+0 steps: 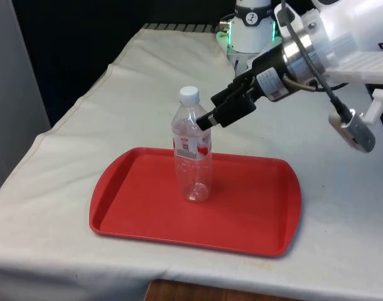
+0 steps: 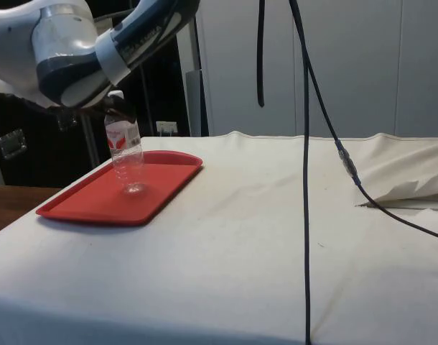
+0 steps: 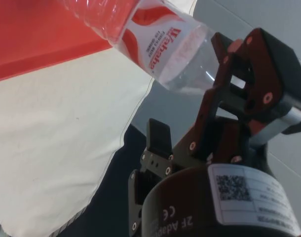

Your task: Place the bottle upright on the tray.

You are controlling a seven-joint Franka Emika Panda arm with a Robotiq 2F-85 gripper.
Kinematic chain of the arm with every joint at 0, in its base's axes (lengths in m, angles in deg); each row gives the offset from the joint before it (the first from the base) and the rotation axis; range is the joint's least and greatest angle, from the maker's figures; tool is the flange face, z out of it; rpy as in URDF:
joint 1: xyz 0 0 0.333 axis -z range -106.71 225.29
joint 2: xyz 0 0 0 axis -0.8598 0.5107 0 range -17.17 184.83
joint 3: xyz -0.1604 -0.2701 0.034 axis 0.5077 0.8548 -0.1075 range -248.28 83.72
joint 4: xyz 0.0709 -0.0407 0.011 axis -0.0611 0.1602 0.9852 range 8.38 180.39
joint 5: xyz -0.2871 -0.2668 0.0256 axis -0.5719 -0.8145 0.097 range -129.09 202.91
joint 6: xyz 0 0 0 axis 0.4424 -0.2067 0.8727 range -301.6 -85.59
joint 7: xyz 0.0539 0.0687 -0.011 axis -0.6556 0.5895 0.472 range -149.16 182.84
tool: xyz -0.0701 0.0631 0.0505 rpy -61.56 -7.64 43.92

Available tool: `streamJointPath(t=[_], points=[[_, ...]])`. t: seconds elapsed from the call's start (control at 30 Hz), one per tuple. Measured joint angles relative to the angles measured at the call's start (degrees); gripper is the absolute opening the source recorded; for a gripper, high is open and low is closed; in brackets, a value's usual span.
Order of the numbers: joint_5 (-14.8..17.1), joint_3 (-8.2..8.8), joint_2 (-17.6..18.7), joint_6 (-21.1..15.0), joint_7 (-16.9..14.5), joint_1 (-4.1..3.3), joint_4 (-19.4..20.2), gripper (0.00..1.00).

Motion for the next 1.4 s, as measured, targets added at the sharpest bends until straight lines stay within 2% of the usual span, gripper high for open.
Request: streamJointPath(t=[0.73,1.4], points=[[0.0,-1.03,-0.11,5.04,-0.06,-0.34,-4.18,1.0],[0.0,-1.2,-0.23,9.63,-0.4,-0.8,-8.48,1.0]])
